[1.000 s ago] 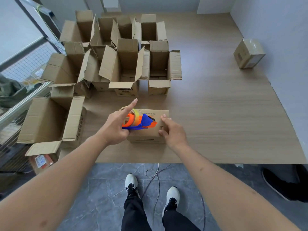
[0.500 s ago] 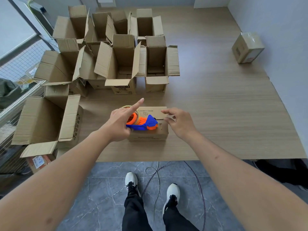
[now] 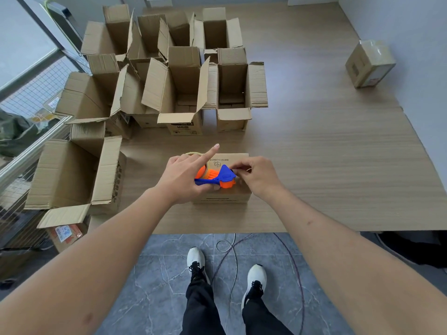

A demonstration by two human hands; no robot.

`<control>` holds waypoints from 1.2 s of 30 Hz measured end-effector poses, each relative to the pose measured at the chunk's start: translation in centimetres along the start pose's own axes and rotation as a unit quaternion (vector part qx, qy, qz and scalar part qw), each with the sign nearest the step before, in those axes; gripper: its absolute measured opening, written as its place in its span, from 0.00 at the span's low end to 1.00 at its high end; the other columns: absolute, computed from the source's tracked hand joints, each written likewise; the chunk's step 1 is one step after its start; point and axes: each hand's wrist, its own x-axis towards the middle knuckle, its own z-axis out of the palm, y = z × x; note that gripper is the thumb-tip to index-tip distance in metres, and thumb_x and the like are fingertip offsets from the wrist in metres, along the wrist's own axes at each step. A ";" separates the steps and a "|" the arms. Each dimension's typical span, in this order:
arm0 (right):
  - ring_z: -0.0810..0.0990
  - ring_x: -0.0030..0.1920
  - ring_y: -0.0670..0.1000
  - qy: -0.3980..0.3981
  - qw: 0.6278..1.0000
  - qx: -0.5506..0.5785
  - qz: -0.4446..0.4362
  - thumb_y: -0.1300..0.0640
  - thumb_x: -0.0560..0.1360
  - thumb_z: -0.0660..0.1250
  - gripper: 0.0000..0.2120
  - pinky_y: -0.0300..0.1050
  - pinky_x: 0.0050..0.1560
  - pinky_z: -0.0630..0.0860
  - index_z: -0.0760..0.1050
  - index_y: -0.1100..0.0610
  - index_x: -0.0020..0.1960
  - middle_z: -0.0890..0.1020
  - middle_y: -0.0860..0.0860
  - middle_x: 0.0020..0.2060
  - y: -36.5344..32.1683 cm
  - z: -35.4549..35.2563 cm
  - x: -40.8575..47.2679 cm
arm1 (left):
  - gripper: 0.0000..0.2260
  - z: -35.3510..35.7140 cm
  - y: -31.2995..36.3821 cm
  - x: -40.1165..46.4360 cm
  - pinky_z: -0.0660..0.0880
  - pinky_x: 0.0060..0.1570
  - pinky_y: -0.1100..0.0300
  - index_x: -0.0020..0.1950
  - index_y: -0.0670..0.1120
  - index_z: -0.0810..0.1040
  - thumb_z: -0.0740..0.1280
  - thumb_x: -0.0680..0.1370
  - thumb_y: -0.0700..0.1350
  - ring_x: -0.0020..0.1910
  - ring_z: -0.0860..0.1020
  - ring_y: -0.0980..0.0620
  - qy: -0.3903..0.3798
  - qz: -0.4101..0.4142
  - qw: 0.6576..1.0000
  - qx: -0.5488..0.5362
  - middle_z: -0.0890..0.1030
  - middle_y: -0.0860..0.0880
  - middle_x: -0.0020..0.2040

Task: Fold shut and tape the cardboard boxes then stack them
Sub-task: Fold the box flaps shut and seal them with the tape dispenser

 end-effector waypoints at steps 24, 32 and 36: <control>0.80 0.46 0.53 -0.015 0.982 0.032 0.183 0.54 0.81 0.63 0.05 0.52 0.47 0.78 0.76 0.51 0.50 0.81 0.50 0.43 2.3 -4.4 -2.6 | 0.45 -0.2 0.5 0.0 0.53 0.75 0.39 0.80 0.66 0.34 0.60 0.74 0.74 0.63 0.76 0.49 -0.012 -0.012 0.996 0.090 0.77 0.58 0.57; 0.79 0.47 0.55 -0.010 0.969 0.096 0.226 0.54 0.83 0.62 0.07 0.62 0.59 0.79 0.75 0.57 0.54 0.78 0.52 0.44 3.1 -2.9 -1.3 | 0.46 -0.1 0.4 0.2 0.53 0.74 0.40 0.80 0.66 0.34 0.62 0.74 0.74 0.65 0.74 0.50 -0.020 -0.019 0.997 0.077 0.76 0.58 0.58; 0.77 0.39 0.53 0.008 0.962 0.131 0.240 0.57 0.82 0.62 0.05 0.63 0.54 0.81 0.75 0.56 0.51 0.80 0.52 0.42 3.8 -2.1 -0.7 | 0.46 0.0 0.4 0.2 0.55 0.74 0.42 0.81 0.66 0.35 0.63 0.75 0.72 0.63 0.74 0.51 -0.015 -0.013 0.997 0.078 0.76 0.58 0.57</control>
